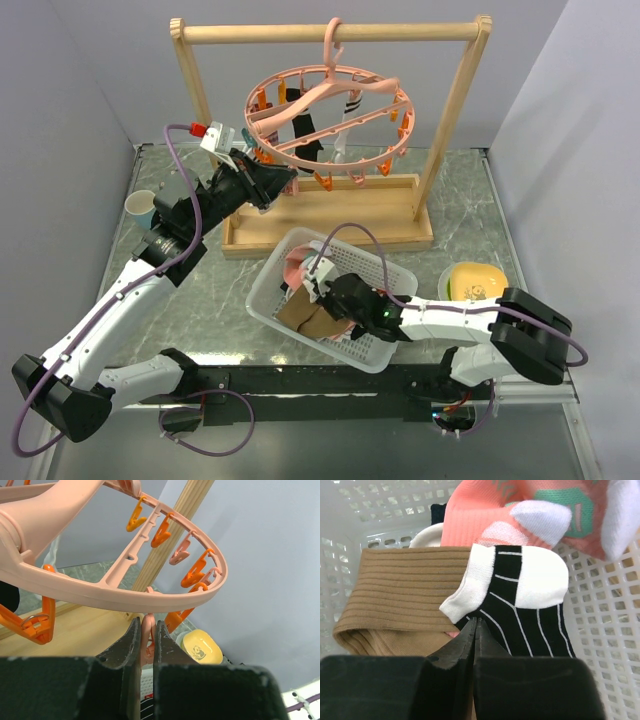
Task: Clip the socks to the hanger
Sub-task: Adjust the sock in the bin, then pick up the sock from the bin.
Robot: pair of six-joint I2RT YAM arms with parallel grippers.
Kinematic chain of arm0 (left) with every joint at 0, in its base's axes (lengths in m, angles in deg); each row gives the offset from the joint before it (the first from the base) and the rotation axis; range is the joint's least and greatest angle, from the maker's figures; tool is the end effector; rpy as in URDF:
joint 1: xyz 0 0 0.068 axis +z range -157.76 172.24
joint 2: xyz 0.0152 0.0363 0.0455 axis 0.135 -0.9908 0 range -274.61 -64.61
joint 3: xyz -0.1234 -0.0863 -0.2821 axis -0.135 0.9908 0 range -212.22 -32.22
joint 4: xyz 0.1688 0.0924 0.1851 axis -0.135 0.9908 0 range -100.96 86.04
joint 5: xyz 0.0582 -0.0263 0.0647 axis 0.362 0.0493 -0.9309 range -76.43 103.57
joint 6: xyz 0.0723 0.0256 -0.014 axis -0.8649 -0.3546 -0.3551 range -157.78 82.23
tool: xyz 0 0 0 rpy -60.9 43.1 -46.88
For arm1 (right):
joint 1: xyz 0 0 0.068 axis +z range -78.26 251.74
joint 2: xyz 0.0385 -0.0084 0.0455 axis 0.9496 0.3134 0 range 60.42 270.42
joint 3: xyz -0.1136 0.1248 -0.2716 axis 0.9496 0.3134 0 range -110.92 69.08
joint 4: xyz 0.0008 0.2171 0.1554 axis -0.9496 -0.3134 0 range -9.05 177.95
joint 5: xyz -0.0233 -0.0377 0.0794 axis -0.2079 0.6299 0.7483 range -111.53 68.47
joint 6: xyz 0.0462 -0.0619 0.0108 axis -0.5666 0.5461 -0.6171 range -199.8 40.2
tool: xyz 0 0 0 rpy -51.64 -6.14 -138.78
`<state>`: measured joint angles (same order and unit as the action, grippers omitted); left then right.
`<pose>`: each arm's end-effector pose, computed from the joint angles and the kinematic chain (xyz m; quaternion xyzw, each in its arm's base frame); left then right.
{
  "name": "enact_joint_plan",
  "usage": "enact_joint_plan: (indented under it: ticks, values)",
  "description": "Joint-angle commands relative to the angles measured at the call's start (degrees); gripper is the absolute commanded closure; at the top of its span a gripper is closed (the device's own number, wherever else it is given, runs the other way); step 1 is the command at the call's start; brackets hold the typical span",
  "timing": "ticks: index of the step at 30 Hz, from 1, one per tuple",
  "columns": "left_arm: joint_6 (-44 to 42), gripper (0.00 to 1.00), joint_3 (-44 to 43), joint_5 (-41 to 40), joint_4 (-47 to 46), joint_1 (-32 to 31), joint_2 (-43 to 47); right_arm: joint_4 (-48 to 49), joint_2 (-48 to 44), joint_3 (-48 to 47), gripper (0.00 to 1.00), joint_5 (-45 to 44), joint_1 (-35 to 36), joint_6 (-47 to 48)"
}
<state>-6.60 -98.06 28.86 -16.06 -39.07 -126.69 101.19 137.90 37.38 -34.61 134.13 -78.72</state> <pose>0.2102 -0.1486 0.4871 0.1018 0.6445 -0.4644 0.5988 0.1465 0.2477 0.2057 -0.4116 0.7697 0.1576 0.4618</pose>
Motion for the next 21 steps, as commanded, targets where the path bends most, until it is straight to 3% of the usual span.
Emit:
enact_joint_plan:
  ticks: [1, 2, 5, 7, 13, 21]
  values:
    - [1.0, 0.89, 0.0, 2.5, 2.0, 0.1, 1.2, 1.9, -5.6, -1.2, 1.0, -1.3, 0.4, -0.8]
    - [1.1, 0.89, 0.0, 2.6, 1.9, 0.1, 1.2, 2.0, -5.8, -0.6, 0.99, -0.7, 0.3, -0.6]
    - [1.2, 0.89, 0.0, 2.7, 1.7, 0.0, 1.2, 1.1, -5.8, -0.1, 0.67, -0.5, 0.7, -1.0]
    - [1.2, 0.89, 0.1, 2.6, 1.7, 0.0, 1.4, 1.7, -5.8, 0.6, 0.58, 0.1, 1.2, -0.7]
    - [1.2, 0.89, 0.5, 2.5, 1.5, 0.1, 1.7, 0.5, -0.3, -1.2, 0.56, -0.4, 1.5, -0.4]
    - [1.3, 0.89, 0.5, 2.5, 1.4, 0.3, 1.7, 3.4, 5.2, -2.7, 0.64, -1.5, 1.6, -0.3]
